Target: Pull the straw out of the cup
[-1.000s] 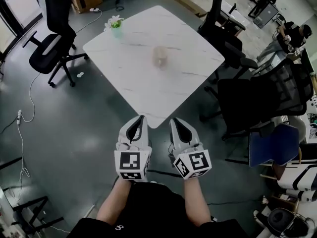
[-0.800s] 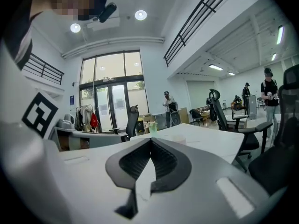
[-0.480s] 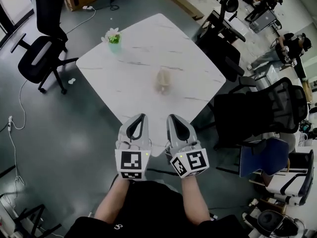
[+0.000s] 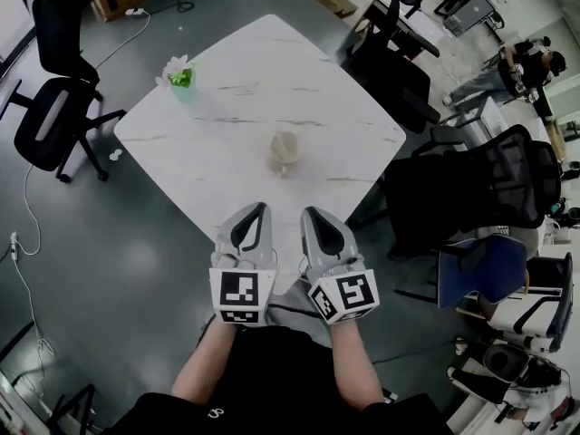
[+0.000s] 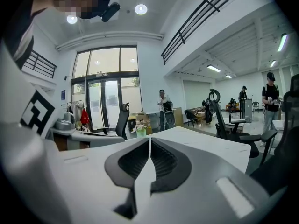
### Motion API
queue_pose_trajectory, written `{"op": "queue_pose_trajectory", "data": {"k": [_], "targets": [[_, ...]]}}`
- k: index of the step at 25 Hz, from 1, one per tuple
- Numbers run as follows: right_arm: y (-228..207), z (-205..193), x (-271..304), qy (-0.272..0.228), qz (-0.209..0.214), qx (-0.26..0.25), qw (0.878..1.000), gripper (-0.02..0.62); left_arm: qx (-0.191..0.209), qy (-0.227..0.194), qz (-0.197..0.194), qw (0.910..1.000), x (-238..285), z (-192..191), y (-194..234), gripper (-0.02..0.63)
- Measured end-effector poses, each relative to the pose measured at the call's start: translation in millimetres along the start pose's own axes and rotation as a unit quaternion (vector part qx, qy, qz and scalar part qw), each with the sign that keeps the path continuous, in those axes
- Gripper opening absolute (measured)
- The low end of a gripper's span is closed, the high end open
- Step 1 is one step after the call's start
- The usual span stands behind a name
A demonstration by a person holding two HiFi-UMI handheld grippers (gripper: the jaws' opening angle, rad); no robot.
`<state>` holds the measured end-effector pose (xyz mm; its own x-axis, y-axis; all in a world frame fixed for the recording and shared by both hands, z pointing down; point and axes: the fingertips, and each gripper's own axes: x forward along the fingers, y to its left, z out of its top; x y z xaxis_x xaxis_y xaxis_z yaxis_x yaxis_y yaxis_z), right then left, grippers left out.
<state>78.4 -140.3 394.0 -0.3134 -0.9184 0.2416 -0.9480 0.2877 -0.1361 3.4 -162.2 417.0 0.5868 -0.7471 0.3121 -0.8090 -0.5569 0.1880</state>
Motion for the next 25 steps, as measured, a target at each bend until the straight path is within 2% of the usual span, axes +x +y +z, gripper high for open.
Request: {"op": "queue_pose_trajectory", "data": {"k": [11, 25], "targets": [[-24.9, -9.2, 42.2, 0.035, 0.022, -0.013, 0.999, 0.012, -0.001, 0.027, 0.011, 0.9996, 43.7, -5.9, 5.6, 0.002], [-41.4, -24.4, 93.8, 0.080, 0.061, -0.024, 0.995, 0.014, -0.030, 0.045, 0.041, 0.9977, 80.6, -16.1, 28.9, 0.002]]}}
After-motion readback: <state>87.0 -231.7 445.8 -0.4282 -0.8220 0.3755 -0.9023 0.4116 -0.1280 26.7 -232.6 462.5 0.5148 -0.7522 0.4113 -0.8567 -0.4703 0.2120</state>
